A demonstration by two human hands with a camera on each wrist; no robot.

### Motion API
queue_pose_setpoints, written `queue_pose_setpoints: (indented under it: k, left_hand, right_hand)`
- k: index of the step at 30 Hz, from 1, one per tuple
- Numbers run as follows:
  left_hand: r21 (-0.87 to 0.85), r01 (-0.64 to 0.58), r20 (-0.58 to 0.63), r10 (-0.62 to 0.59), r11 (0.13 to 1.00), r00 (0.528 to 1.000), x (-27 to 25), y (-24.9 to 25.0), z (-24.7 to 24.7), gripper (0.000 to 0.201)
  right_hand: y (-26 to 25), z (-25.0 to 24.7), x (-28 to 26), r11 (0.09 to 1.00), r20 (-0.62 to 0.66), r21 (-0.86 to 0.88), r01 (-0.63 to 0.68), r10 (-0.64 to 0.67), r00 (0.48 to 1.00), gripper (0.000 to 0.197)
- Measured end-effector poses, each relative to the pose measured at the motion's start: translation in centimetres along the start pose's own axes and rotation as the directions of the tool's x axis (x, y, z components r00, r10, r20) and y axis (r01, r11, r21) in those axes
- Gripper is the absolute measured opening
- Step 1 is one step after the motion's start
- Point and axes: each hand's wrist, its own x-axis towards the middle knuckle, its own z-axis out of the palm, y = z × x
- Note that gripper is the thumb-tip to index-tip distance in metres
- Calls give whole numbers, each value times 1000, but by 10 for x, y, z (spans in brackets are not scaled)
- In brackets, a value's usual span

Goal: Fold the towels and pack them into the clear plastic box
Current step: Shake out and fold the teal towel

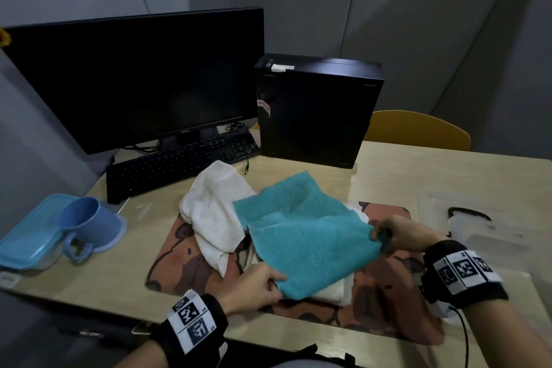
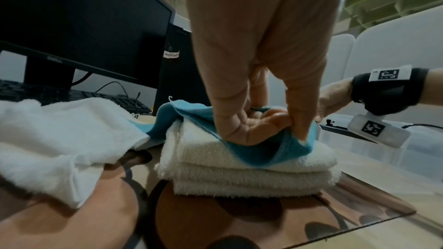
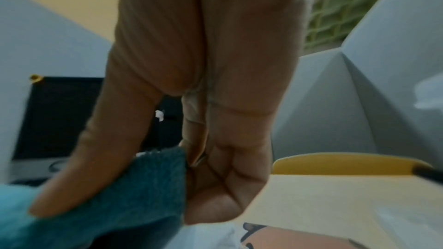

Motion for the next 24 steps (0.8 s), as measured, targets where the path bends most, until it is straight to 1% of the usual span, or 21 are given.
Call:
queue_pose_setpoints:
  k: [2, 3, 5, 6, 7, 8, 9, 11, 12, 13, 15, 16, 18, 19, 20, 21, 22, 23, 24]
  left_hand:
    - [113, -52, -15, 54, 992, 998, 1, 2, 0, 25]
    - [192, -67, -8, 70, 979, 998, 2, 2, 0, 24]
    - [340, -60, -1, 64, 938, 998, 5, 1, 4, 27]
    - [376, -57, -12, 67, 925, 998, 5, 1, 5, 27]
    - [398, -59, -28, 77, 915, 997, 5, 2, 8, 28]
    - [420, -63, -44, 89, 905, 995, 6, 3, 11, 31]
    - [441, -64, -64, 103, 895, 993, 6, 3, 13, 33]
    - [461, -73, -121, 144, 884, 982, 6, 3, 14, 35]
    - [443, -79, -154, 163, 893, 975, 6, 1, 13, 35]
    - [403, -95, -178, 180, 910, 967, 6, -1, 12, 37]
    - [292, -154, -187, 214, 944, 959, 3, -2, 8, 40]
    - [240, -185, -189, 233, 953, 954, 1, -1, 5, 40]
    - [181, -228, -204, 264, 957, 943, -2, -3, 2, 46]
    - [139, -234, -214, 259, 962, 942, -5, -4, 1, 50]
    - [81, -225, -223, 238, 971, 945, -7, -6, 0, 49]
    - [2, -222, -217, 217, 975, 952, -10, -8, -2, 45]
    - [-86, -219, -186, 200, 972, 962, -14, -6, -7, 39]
    - [-208, -214, -144, 186, 955, 972, -18, -4, -14, 34]
    - [-328, -186, -102, 161, 926, 982, -24, 4, -23, 29]
  right_hand:
    - [2, 2, 3, 997, -29, -78, -14, 11, 1000, 30]
    - [2, 3, 5, 994, -31, -109, -18, 15, 999, 31]
    - [1, 4, 9, 990, -32, -142, -22, 17, 999, 32]
    - [2, 5, 11, 994, -30, -107, -24, 21, 999, 25]
    - [1, 6, 10, 989, -24, -149, -2, -2, 1000, 18]
    - [2, 6, 9, 974, -26, -225, 36, -43, 999, 17]
    - [0, 6, 9, 966, -20, -254, 49, -56, 998, 22]
    - [-2, 4, 12, 970, -50, -244, 3, -15, 999, 37]
    - [-3, 1, 12, 968, -69, -251, -5, -12, 998, 39]
    - [-5, -2, 11, 955, -76, -296, 3, -27, 997, 37]
    - [-8, -8, 9, 931, -117, -365, 11, -58, 991, 30]
    - [-10, -11, 8, 928, -136, -371, 20, -75, 988, 25]
    - [-14, -20, 3, 957, -151, -285, 59, -106, 983, 13]
    - [-18, -25, 0, 972, -152, -220, 83, -118, 981, 14]
    - [-16, -30, -2, 982, -147, -153, 114, -137, 980, 17]
    - [-16, -36, -5, 987, -140, -86, 135, -146, 979, 15]
    - [-18, -41, -11, 986, -126, 8, 167, -165, 978, 5]
    - [-19, -46, -18, 970, -115, 104, 222, -210, 971, 20]
    - [-20, -52, -25, 945, -116, 198, 261, -242, 963, 48]
